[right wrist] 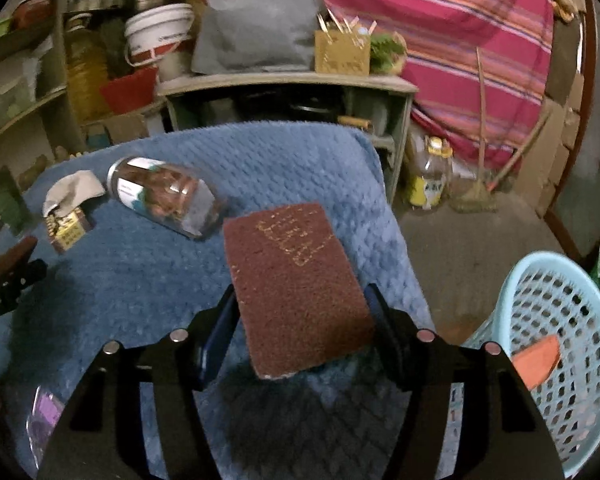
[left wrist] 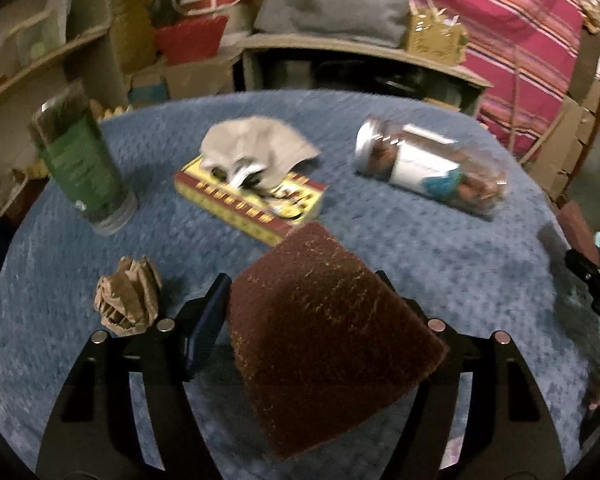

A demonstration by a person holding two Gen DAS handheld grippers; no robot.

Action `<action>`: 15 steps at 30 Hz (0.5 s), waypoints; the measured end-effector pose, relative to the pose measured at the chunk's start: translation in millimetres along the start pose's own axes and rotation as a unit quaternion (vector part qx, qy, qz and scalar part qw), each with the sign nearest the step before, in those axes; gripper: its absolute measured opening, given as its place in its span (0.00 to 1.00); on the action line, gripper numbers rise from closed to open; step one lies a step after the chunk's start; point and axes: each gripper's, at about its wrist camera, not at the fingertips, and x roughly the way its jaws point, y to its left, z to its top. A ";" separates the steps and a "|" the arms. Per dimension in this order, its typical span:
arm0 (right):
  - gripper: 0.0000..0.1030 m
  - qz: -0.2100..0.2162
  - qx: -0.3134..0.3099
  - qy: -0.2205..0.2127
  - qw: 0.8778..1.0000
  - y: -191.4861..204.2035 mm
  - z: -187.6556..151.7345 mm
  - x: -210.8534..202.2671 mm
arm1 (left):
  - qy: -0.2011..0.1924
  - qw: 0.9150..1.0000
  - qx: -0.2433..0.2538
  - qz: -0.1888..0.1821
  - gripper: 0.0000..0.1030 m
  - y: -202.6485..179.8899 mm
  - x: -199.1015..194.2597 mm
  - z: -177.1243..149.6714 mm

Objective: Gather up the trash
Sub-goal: 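Lift and carry both maroon pads toward the light-blue basket with both tools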

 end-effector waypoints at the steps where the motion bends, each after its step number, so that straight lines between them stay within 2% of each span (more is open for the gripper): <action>1: 0.61 0.002 -0.003 -0.007 1.000 -1.3 0.1 -5.9 | -0.005 1.000 0.005 -0.003 0.67 -4.4 -4.2 0.1; 8: 0.61 0.004 0.014 -0.032 0.999 -35.5 -0.2 -38.6 | -0.039 0.998 0.036 -0.025 0.67 -42.2 -32.8 5.1; 15: 0.61 -0.034 0.043 -0.045 0.997 -99.6 -4.9 -69.2 | -0.065 0.993 0.069 -0.066 0.67 -105.0 -62.4 10.8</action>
